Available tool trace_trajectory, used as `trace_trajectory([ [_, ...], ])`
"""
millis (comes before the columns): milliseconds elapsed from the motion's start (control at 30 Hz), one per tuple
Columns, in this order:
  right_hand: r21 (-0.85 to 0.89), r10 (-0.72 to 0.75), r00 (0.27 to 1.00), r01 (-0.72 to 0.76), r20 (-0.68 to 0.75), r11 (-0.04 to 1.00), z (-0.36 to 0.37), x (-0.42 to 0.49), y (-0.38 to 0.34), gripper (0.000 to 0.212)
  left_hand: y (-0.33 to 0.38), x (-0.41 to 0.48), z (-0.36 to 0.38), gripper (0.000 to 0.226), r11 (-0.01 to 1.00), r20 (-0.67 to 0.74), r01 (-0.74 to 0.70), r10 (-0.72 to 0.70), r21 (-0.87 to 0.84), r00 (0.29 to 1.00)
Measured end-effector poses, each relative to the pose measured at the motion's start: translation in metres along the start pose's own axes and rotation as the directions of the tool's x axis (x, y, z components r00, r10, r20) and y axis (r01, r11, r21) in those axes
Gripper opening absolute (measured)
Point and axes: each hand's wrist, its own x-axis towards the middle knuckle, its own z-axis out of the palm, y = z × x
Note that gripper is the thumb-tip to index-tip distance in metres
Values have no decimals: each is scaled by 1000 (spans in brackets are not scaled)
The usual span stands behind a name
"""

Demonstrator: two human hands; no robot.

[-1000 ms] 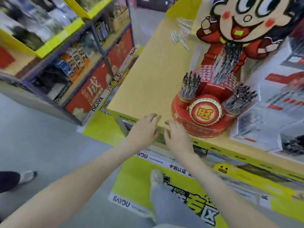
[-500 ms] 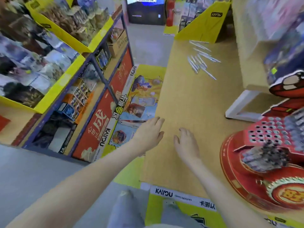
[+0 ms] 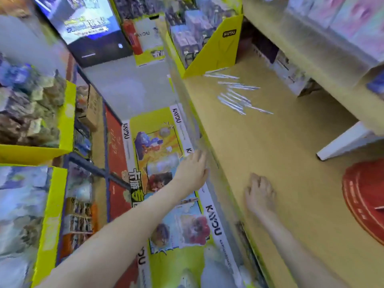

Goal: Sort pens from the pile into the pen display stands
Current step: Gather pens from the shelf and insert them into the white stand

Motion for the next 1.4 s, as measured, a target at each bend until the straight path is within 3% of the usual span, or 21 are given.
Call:
trace_trajectory([
  [433, 176, 133, 982, -108, -136, 978, -21, 181, -125, 64, -89, 226, -40, 61, 998, 17, -58, 57, 27, 998],
  [533, 245, 295, 948, -260, -119, 934, -36, 224, -142, 68, -106, 283, -47, 63, 997, 48, -82, 82, 10, 995],
  [633, 318, 495, 862, -442, -109, 839, -46, 257, -143, 82, -117, 345, -51, 66, 990, 81, -136, 133, 26, 988],
  [733, 340, 582, 812, -536, -41, 772, -53, 276, -133, 100, -127, 407, -52, 76, 983, 137, -181, 177, 22, 975],
  [867, 393, 573, 818, -542, 43, 743, -58, 290, -123, 115, -136, 476, -48, 82, 970, 129, -244, 240, 13, 962],
  [967, 419, 566, 820, -544, 82, 727, -55, 297, -123, 112, -135, 502, -43, 87, 964, 192, -267, 263, -2, 946],
  [1200, 347, 497, 848, -529, 184, 775, -62, 324, -128, 92, -108, 495, -29, 122, 921, 262, -366, 323, 137, 910],
  [1400, 420, 407, 903, -426, 137, 802, -70, 331, -129, 94, -83, 474, -25, 122, 840, 333, -530, 471, 111, 817],
])
